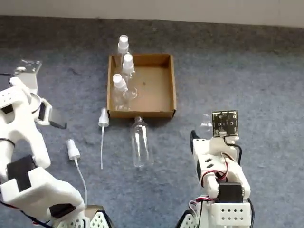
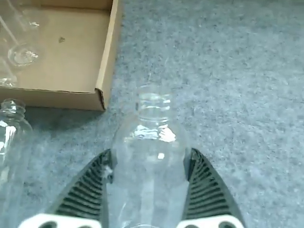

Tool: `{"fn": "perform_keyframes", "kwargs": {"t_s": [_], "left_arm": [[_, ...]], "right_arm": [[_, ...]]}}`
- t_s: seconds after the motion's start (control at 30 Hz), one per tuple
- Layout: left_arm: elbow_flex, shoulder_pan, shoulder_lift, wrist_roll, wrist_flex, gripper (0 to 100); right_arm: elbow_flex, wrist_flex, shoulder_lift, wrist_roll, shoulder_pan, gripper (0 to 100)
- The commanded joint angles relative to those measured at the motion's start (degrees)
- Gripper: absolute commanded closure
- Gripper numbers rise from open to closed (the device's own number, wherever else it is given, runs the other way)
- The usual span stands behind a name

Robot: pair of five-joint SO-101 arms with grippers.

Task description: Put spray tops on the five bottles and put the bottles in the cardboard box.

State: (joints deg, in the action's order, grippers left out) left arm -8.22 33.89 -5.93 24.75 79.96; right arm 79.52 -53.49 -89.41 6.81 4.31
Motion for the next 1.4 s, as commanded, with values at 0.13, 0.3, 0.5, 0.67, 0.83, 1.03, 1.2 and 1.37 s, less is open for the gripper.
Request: {"fn": "perform_keyframes", "kwargs": {"t_s": [0.13, 0.3, 0.5, 0.67, 0.83, 1.03, 1.2, 1.37], "left_arm": [[1.80, 0.57, 0.57, 1.76, 12.40, 71], [-1.98, -4.26, 0.13, -3.96, 11.60, 71], [-9.98, -9.71, -0.04, -10.73, 2.11, 73], [-14.46, -9.45, -0.04, -12.92, -3.78, 76], [-20.18, -9.63, -0.04, -12.75, -7.82, 76], [-26.51, -9.63, 0.04, -12.57, -13.89, 81], [-26.51, -9.80, 0.66, -12.57, -15.65, 92], [-22.55, -9.54, 0.66, -12.57, -15.21, 97]], "right_arm": [[6.37, 0.04, -0.84, 1.58, 1.54, 99.5], [6.55, 0.04, -0.92, 4.92, 1.71, 99.5], [6.55, 0.04, -0.92, 4.92, 1.71, 99.5], [6.64, -0.13, -0.92, 4.92, 1.71, 99.5], [6.55, -0.22, -0.92, 4.92, 1.71, 99.5], [6.55, -0.22, -0.92, 5.19, 1.71, 99.5], [6.64, -0.22, -0.92, 5.19, 1.71, 99.5], [6.55, -0.22, -0.92, 5.19, 1.71, 99.5]]}}
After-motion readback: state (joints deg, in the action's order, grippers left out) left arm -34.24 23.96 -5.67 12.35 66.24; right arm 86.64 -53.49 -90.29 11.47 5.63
